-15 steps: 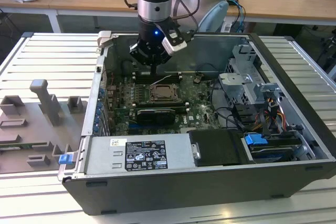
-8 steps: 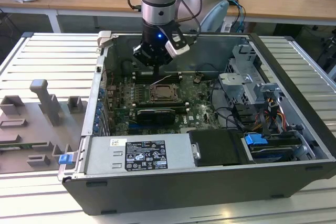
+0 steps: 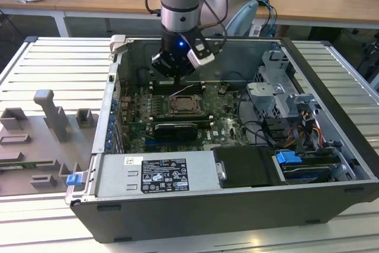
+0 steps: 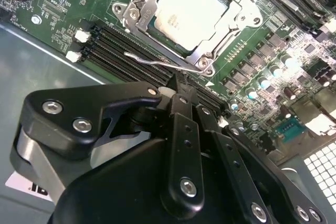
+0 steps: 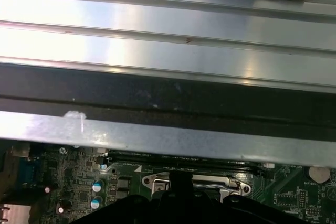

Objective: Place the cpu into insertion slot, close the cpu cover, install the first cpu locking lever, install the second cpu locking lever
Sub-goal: 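Install the first cpu locking lever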

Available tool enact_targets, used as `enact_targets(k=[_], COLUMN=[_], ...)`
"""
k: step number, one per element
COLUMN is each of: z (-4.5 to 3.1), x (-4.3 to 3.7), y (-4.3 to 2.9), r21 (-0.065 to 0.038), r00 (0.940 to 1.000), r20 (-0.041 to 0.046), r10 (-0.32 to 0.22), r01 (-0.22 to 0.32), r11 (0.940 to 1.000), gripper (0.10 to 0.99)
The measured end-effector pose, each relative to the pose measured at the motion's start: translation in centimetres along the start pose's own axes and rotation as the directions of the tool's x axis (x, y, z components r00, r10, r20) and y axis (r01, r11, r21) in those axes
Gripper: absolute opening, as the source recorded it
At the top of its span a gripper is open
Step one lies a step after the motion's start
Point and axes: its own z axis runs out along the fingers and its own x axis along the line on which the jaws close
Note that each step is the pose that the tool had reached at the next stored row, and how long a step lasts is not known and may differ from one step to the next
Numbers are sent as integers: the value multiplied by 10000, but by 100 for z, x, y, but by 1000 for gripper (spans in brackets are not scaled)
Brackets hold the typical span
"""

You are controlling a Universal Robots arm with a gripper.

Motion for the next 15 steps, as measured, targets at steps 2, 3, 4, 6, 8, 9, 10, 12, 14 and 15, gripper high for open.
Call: enact_targets(k=[2, 3, 4, 6, 8, 9, 10, 12, 14, 15], z=[12, 19, 27, 40, 56, 70, 83, 95, 106, 110], x=[-3, -5, -12, -28, -53, -75, -92, -94, -95, -95], y=[-1, -2, -3, -4, -3, -2, 2, 6, 5, 5], r21=[-4, -18, -42, -57, -56, -57, -58, -71, -78, -83], r00=[10000, 10000, 10000, 10000, 10000, 10000, 10000, 10000, 9999, 9999], r20=[0, 1, 4, 5, 3, 4, 4, 1, -2, -3], r10=[-1, -2, 0, 0, 1, 0, -3, -87, -133, -134], r01=[1, 2, 0, 0, -1, 0, 3, 87, 133, 134], r11=[10000, 10000, 10000, 10000, 10000, 10000, 10000, 9999, 9999, 9999], gripper=[106, 106, 106, 106, 106, 106, 106, 106, 106, 106])
